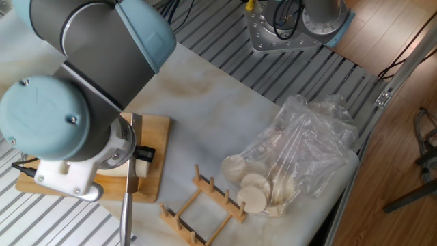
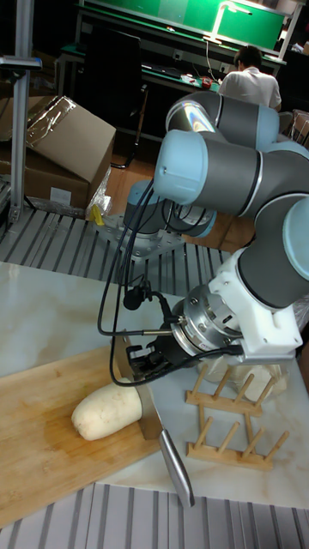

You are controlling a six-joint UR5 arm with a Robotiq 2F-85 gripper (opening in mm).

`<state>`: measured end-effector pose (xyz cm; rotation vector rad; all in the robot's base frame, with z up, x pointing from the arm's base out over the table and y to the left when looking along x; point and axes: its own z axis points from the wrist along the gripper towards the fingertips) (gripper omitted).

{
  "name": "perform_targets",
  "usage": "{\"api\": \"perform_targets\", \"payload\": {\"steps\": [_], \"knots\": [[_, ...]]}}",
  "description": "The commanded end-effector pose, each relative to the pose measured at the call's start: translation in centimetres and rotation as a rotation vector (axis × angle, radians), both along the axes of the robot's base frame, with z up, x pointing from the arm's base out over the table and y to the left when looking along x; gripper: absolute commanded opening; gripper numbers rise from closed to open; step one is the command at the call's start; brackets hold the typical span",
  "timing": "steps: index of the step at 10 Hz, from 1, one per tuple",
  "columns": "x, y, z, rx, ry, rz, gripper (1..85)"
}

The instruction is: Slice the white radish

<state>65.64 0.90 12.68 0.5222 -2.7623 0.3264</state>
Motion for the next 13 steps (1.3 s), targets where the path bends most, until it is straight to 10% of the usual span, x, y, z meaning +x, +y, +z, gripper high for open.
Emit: {"api": "perform_targets", "payload": {"steps": [1,7,11,13], "knots": [[-0.6,0.0,0.1,-0.005,0.022,-0.006,21.3],[-0.8,0.1,0.2,-0.009,0.002,-0.018,1.3],[-0.9,0.7,-0.6,0.125,-0.067,0.039,1.3],[-2.0,-0.3,0.2,0.124,-0.048,0.064,1.3]]}}
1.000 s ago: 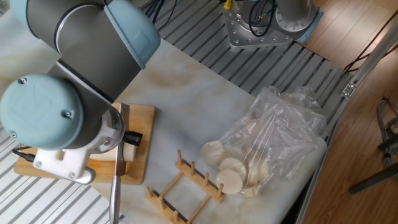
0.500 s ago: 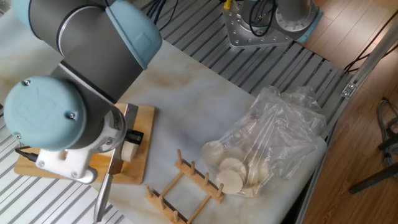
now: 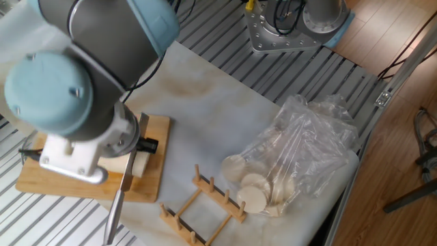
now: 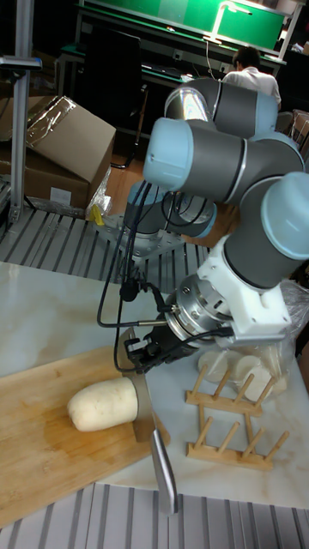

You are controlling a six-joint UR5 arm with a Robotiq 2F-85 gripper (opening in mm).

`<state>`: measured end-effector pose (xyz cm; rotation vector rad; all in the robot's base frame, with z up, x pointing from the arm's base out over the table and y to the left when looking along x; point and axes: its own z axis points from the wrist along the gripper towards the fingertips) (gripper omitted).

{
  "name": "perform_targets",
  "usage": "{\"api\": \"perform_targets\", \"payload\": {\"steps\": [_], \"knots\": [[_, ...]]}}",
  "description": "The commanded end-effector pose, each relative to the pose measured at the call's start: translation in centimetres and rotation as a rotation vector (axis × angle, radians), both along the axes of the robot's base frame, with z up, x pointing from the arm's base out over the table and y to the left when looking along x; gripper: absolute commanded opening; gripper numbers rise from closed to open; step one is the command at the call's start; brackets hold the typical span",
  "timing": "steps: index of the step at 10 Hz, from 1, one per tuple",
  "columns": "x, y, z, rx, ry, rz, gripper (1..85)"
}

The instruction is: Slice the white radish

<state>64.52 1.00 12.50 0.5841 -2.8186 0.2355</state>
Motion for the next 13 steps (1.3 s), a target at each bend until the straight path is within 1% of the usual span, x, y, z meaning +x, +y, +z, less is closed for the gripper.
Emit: {"api": "perform_targets", "payload": {"steps": [1,4,6,9,13], "knots": [[-1.4,-0.8,0.5,0.043,-0.005,0.041,1.3],[-1.9,-1.9,-0.4,0.037,-0.013,0.055,1.3],[-2.2,-2.4,-0.4,0.018,-0.007,0.060,1.3],[-2.1,-2.0,-0.8,0.017,-0.016,0.047,1.3],[-1.2,-0.9,-1.9,0.031,-0.035,0.021,1.3]]}}
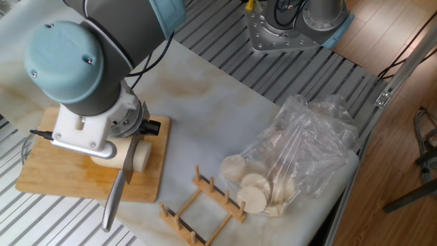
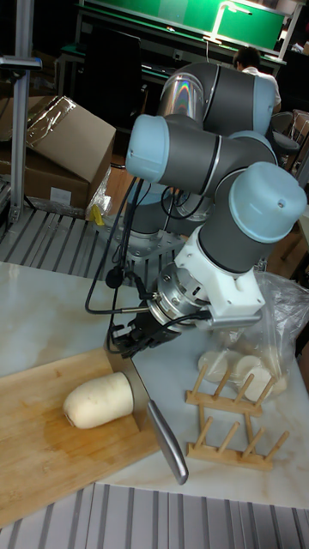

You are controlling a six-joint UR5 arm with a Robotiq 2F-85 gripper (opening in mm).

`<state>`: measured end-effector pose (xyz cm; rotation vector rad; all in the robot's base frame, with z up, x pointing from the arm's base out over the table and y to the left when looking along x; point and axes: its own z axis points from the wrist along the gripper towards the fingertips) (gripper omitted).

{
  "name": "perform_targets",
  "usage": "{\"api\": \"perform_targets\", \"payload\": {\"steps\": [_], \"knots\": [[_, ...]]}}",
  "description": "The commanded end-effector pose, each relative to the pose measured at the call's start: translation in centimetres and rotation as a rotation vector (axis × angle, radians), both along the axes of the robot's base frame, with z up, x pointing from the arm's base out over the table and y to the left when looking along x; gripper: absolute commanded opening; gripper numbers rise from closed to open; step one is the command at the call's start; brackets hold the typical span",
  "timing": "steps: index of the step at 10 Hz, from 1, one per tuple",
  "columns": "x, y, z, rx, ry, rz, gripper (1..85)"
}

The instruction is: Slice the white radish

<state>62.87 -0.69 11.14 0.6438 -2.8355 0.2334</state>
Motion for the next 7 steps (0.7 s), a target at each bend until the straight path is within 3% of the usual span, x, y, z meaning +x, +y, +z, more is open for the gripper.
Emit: {"api": "perform_targets", "payload": {"steps": [1,7], "knots": [[0.8,1.1,-0.9,0.026,-0.022,-0.020,1.3],[1.3,0.1,-1.1,0.067,-0.027,-0.020,1.3]]}}
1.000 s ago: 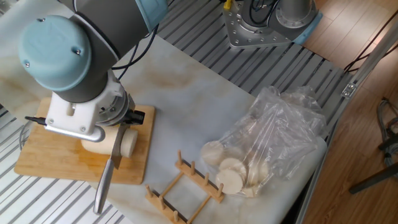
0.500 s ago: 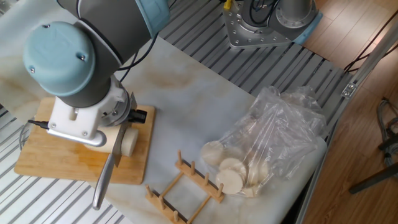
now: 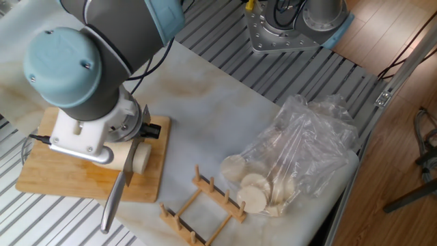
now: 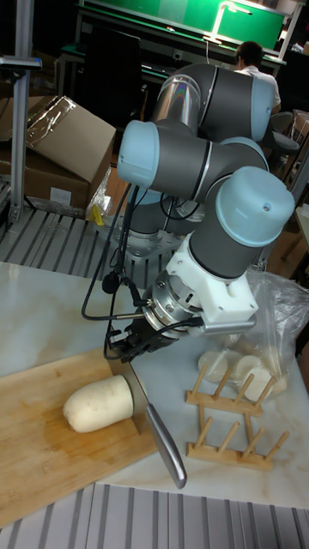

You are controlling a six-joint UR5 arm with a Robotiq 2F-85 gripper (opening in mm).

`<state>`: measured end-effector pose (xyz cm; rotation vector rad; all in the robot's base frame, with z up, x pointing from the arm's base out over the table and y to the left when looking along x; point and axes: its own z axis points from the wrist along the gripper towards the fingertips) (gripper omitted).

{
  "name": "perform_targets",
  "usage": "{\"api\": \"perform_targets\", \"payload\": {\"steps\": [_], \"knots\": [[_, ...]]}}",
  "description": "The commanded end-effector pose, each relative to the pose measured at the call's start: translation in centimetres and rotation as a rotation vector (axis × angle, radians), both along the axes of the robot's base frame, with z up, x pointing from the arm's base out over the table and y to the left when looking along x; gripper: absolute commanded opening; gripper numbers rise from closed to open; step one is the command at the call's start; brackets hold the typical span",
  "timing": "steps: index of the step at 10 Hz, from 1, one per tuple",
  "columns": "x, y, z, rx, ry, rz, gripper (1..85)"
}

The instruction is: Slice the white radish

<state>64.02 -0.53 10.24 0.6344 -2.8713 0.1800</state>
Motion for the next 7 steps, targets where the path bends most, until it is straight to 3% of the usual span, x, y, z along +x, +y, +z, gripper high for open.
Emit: {"api": "perform_targets", "payload": {"steps": [1,7], "knots": [[0.2,-0.3,-0.2,0.022,-0.011,-0.005,1.3],[-0.2,1.0,-0.7,0.017,-0.020,-0.036,1.3]]}}
